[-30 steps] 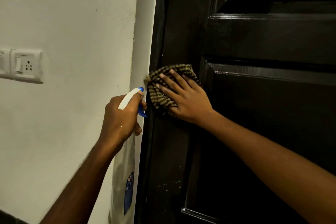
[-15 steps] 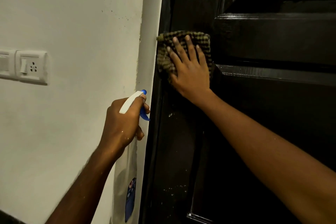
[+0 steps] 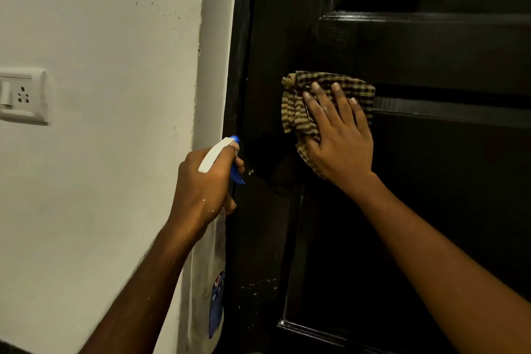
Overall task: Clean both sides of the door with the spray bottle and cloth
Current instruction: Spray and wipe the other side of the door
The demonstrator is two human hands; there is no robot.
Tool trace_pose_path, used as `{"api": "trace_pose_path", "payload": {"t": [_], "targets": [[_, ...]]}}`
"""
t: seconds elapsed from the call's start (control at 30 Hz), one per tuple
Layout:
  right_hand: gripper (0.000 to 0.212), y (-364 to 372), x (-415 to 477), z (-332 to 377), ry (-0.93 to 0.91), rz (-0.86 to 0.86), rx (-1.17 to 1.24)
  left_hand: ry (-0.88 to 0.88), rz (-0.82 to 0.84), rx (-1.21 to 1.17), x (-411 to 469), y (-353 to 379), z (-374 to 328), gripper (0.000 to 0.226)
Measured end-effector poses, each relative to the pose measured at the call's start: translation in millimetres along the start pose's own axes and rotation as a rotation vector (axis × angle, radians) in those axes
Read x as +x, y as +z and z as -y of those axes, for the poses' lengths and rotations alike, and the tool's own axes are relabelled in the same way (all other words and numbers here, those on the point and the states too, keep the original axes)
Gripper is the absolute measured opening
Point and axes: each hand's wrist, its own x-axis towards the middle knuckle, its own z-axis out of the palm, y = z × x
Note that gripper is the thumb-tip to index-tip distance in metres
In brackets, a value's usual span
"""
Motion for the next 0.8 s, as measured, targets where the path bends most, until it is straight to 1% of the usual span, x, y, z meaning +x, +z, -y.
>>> {"api": "trace_pose_path", "payload": {"t": [0.13,0.23,0.3,0.33,0.37,0.43,0.6,0.63,0.67,0.7,0.8], "targets": [[0.063,-5,-24,-9,0.135,-0.048,0.059,0.000,0.011,-0.020,-3,1,1,0.035],[0.060,-12,-27,-10,0.331,-0.096,0.113,-0.019,0.011,-0.032,-2,-1,2,0.033],[0.058,-12,-18,5,0.440,-0.133,0.138,-0.021,0.006,-0.026,-1,-1,2,0.033],[0.058,-11,-12,14,0.444,-0.135,0.149,-0.014,0.006,-0.013,-1,0,4,0.033],[0.058,-8,-8,22,0.404,-0.120,0.154,-0.008,0.005,0.001,-1,0,5,0.033],[0.060,-2,-5,29,0.270,-0.068,0.140,0.001,0.005,0.025,0,2,7,0.033],[0.064,0,-25,-12,-0.042,0.010,-0.002,0.002,0.027,0.011,0,15,11,0.038],[0.065,-2,-32,-22,-0.074,0.017,-0.016,0.002,0.037,0.004,-1,19,11,0.038],[0.066,-5,-41,-31,-0.065,0.017,-0.012,0.006,0.045,0.009,-2,23,11,0.039],[0.066,-9,-49,-37,-0.011,0.013,0.003,0.011,0.050,0.015,-4,27,10,0.039],[0.072,-20,-67,-46,0.307,-0.003,0.027,0.008,0.055,0.004,-10,37,6,0.039]]}}
